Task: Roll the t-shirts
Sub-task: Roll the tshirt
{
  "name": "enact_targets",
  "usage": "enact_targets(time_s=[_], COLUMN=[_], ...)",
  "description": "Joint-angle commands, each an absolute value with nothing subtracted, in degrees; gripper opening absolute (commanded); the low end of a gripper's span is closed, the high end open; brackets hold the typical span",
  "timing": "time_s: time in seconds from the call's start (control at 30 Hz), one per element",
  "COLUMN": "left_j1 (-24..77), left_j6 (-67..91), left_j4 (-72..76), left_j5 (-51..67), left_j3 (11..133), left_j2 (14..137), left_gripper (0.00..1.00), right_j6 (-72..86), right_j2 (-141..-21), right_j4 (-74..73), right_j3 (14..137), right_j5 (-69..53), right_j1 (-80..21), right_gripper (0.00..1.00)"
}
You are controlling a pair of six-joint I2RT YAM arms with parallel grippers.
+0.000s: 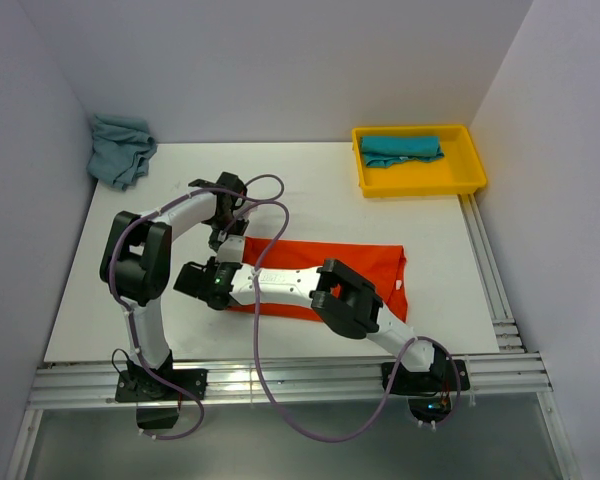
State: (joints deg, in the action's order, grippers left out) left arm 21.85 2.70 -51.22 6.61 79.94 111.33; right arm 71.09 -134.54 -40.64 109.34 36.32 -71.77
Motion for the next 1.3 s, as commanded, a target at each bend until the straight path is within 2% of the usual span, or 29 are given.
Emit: enact_targets(time_s=[0.0,0.43,0.53,0.57,0.6,0.63,0.77,0.9,1.03,1.13,1.27], left_j1=[22.24,22.24,22.15,22.15,22.15,22.06,21.45,20.57,19.25,18.11,15.31], left_j6=[3.08,2.99,2.73,2.64,2.55,2.46,1.94,0.88,-2.02,-3.51,-5.53], left_j4=[-52.03,-52.65,-52.91,-53.08,-53.09,-53.35,-54.40,-55.89,-57.57,-59.41,-60.64], left_j5=[6.77,7.21,7.64,7.65,7.73,8.26,9.66,11.86,16.77,20.38,24.07], left_j3=[82.44,83.32,83.85,84.02,84.20,84.63,86.48,89.46,92.28,94.22,94.22], left_j2=[111.44,111.97,112.15,112.15,112.24,112.24,112.41,112.41,112.06,111.45,109.69], left_gripper=[0.00,0.03,0.08,0.10,0.10,0.12,0.15,0.23,0.38,0.44,0.45], right_j6=[73.56,74.44,74.27,74.27,74.35,74.27,73.83,73.48,74.61,76.64,80.67], right_j2=[-137.63,-140.09,-139.93,-139.66,-139.31,-138.52,-135.45,-129.39,-122.79,-119.80,-117.86], right_j4=[-47.28,-53.79,-52.30,-50.29,-49.23,-48.09,-38.88,-23.24,-7.24,6.62,19.49], right_j3=[109.68,110.65,109.00,108.20,107.24,105.31,99.68,86.80,75.96,68.57,58.65], right_j5=[32.08,28.92,27.52,27.16,26.29,25.93,24.17,21.28,17.15,14.52,11.00], right_j1=[-72.51,-72.95,-73.04,-72.95,-72.95,-72.86,-72.34,-71.46,-70.05,-68.73,-67.15], right_gripper=[0.43,0.47,0.37,0.25,0.22,0.12,0.06,0.04,0.02,0.02,0.01])
